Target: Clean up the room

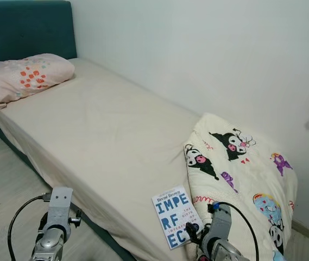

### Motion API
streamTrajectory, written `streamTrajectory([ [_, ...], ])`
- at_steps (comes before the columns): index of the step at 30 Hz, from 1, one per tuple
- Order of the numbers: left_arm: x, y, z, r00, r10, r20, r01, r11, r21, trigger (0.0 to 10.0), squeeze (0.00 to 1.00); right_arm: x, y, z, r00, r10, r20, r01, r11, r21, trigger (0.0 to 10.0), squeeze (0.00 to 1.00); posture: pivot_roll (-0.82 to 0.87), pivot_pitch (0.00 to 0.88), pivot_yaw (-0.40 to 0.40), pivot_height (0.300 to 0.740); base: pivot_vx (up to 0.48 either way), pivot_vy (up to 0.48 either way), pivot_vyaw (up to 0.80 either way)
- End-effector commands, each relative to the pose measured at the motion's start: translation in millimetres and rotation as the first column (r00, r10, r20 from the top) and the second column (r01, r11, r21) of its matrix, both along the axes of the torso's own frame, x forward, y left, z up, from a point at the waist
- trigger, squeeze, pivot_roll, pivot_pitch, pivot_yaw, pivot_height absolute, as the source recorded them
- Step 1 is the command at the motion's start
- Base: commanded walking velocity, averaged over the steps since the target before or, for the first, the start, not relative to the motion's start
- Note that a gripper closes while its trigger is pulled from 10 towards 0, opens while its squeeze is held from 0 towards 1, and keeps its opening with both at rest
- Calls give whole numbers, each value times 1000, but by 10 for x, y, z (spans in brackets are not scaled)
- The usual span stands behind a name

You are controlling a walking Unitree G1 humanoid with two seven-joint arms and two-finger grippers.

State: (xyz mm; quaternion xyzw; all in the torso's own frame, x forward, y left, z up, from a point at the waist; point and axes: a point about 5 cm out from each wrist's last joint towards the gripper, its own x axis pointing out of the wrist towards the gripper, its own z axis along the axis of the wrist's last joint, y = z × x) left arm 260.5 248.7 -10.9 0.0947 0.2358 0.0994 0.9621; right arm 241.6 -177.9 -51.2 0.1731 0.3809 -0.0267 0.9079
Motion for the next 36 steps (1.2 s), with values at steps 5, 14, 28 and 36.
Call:
streamTrajectory([
  [5, 76, 90, 113, 999, -15, 36, 12, 997, 83, 10000, 0, -71, 61, -54, 999, 23, -36, -22, 999, 38, 10000, 0, 105, 0, -149, 696, 0, 0, 0],
  [14, 302, 137, 398, 986, -39, 162, 13, 987, 158, 10000, 0, -81, 52, -65, 999, -10, -53, 11, 1000, 29, 10000, 0, 105, 0, -150, 666, 0, 0, 0],
  [28, 488, -47, 595, 939, -74, 335, 118, 986, -114, 10000, 0, 82, -65, 67, 976, -215, 29, 206, 961, 186, 10000, 0, 102, 0, -136, 616, 0, 0, 0],
  [36, 125, 16, 178, 977, 62, 205, 6, 949, -316, 10000, 0, 219, 45, 171, 966, -246, 85, 207, 925, 320, 10000, 0, 112, 0, -123, 581, 0, 0, 0],
])
